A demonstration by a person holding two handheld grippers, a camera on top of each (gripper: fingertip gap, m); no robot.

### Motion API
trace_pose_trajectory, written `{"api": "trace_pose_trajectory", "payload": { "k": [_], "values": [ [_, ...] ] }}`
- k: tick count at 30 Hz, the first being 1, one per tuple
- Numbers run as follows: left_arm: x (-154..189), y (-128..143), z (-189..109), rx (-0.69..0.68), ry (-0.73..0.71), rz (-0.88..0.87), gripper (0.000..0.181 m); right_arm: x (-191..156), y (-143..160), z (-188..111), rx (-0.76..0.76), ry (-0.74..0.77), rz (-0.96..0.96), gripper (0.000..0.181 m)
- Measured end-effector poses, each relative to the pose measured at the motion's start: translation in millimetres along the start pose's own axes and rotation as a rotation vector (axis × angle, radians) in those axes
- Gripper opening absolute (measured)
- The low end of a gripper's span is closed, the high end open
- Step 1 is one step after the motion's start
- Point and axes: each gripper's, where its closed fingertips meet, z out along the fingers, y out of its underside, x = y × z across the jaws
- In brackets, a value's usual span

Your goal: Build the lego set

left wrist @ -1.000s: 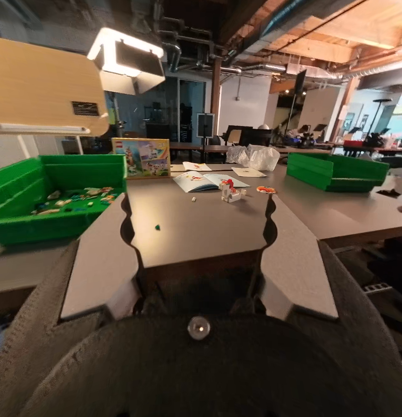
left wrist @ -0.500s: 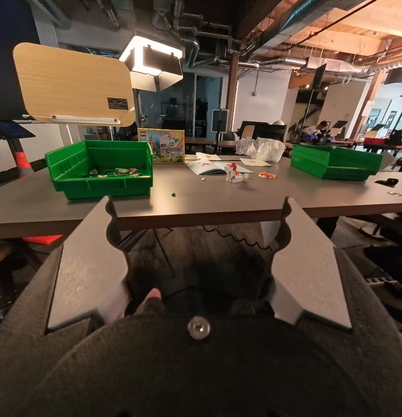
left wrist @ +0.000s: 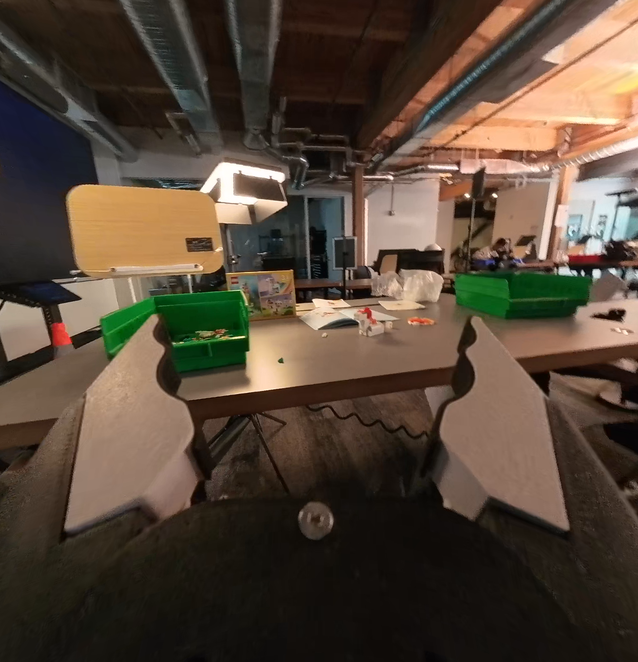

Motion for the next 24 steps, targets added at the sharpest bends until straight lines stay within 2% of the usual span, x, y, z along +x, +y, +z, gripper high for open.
{"api": "trace_pose_trajectory", "payload": {
  "k": [5, 9, 12, 18, 21, 24],
  "values": [
    [32.8, 33.7, 8.2, -0.157, 0.162, 0.065, 0.152, -17.6, 15.2, 26.9, -0.049, -0.085, -0.049, 0.103],
    [49.4, 54.7, 36.7, -0.231, 0.24, 0.042, 0.15, -20.9, 28.0, 56.1, -0.059, -0.124, -0.106, 0.099],
    [59.0, 59.5, 75.1, -0.225, 0.275, 0.036, 0.149, -19.2, 42.0, 85.7, -0.079, -0.171, -0.098, 0.099],
    [78.4, 75.9, 172.5, -0.221, 0.365, 0.086, 0.151, -9.6, 80.5, 157.8, -0.144, -0.266, -0.064, 0.103],
    [77.6, 84.2, 222.1, -0.218, 0.387, 0.083, 0.157, 11.1, 94.6, 192.9, -0.157, -0.261, -0.081, 0.114],
    [68.3, 71.9, 265.3, -0.092, 0.388, 0.079, 0.153, 46.7, 104.9, 222.2, -0.145, -0.232, -0.096, 0.118]
  ]
}}
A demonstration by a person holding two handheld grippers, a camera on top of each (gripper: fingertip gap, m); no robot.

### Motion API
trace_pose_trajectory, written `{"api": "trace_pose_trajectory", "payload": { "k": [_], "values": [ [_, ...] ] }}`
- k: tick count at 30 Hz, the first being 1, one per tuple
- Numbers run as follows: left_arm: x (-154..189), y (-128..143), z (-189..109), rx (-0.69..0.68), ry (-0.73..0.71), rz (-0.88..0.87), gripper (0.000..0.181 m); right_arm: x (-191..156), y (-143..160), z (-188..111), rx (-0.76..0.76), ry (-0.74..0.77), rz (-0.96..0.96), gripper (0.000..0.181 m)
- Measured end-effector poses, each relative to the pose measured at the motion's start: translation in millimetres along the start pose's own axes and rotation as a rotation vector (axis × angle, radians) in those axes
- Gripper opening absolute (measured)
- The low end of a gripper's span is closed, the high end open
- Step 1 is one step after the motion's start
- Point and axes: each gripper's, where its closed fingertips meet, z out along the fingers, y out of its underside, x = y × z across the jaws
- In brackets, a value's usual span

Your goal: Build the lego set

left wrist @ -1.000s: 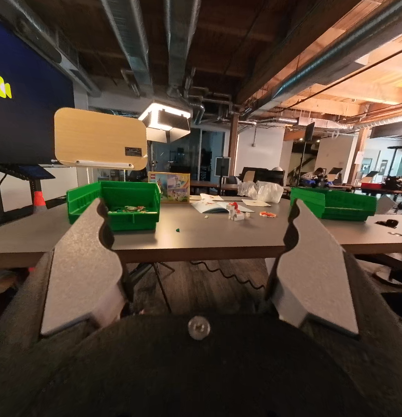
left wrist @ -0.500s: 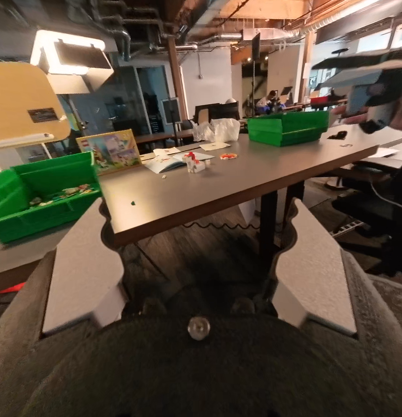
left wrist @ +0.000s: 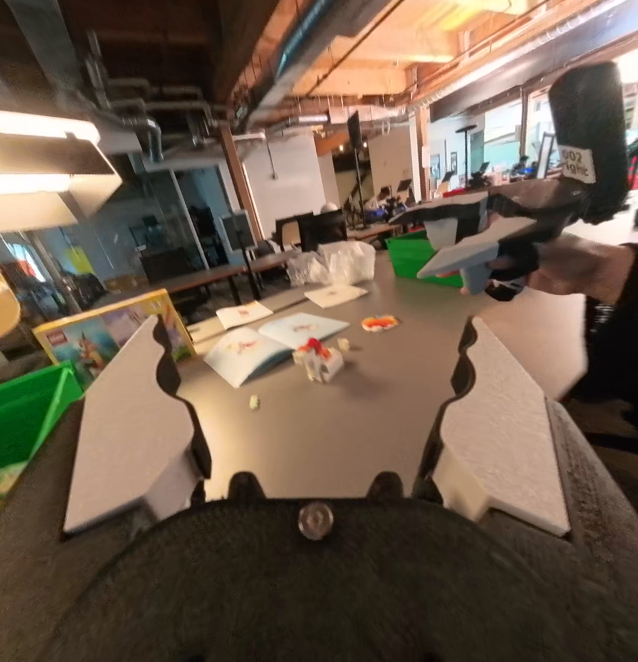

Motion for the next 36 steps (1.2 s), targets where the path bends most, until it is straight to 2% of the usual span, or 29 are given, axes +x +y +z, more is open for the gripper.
{"api": "trace_pose_trajectory", "payload": {
  "k": [3, 6, 10, 14, 18, 22, 25, 28, 31, 36],
  "values": [
    [-25.0, 6.7, 40.1, 0.007, -0.002, 0.111, 0.152, 47.0, 18.8, 20.1, 0.001, 0.052, -0.039, 0.118],
    [-45.3, 18.4, 83.4, 0.009, 0.007, 0.154, 0.153, 77.5, 35.0, 41.6, 0.025, 0.066, -0.06, 0.117],
    [-62.3, 23.4, 125.8, 0.061, 0.068, -0.026, 0.15, 92.7, 48.2, 69.0, 0.069, 0.048, -0.055, 0.109],
    [-109.3, 15.2, 153.0, 0.149, -0.056, -0.035, 0.145, 103.3, 51.2, 90.0, 0.155, 0.06, 0.012, 0.107],
    [-127.9, 22.3, 176.9, 0.185, -0.07, -0.047, 0.138, 110.5, 54.5, 100.9, 0.226, 0.103, -0.008, 0.102],
    [-136.1, 46.8, 182.1, 0.224, -0.079, -0.137, 0.132, 104.8, 58.1, 94.7, 0.251, 0.126, -0.126, 0.094],
    [-130.6, 58.5, 174.8, 0.187, -0.079, -0.074, 0.122, 95.7, 55.2, 88.8, 0.273, 0.11, -0.144, 0.087],
    [-119.0, 79.3, 175.6, 0.128, -0.047, -0.11, 0.118, 92.3, 58.1, 90.9, 0.256, 0.102, -0.126, 0.085],
    [-114.1, 86.1, 176.4, 0.095, -0.023, -0.12, 0.116, 95.7, 67.0, 89.2, 0.218, 0.104, -0.092, 0.082],
    [-110.5, 88.9, 177.5, 0.08, 0.006, -0.136, 0.115, 100.1, 70.7, 86.9, 0.221, 0.083, 0.078, 0.08]
  ]
}}
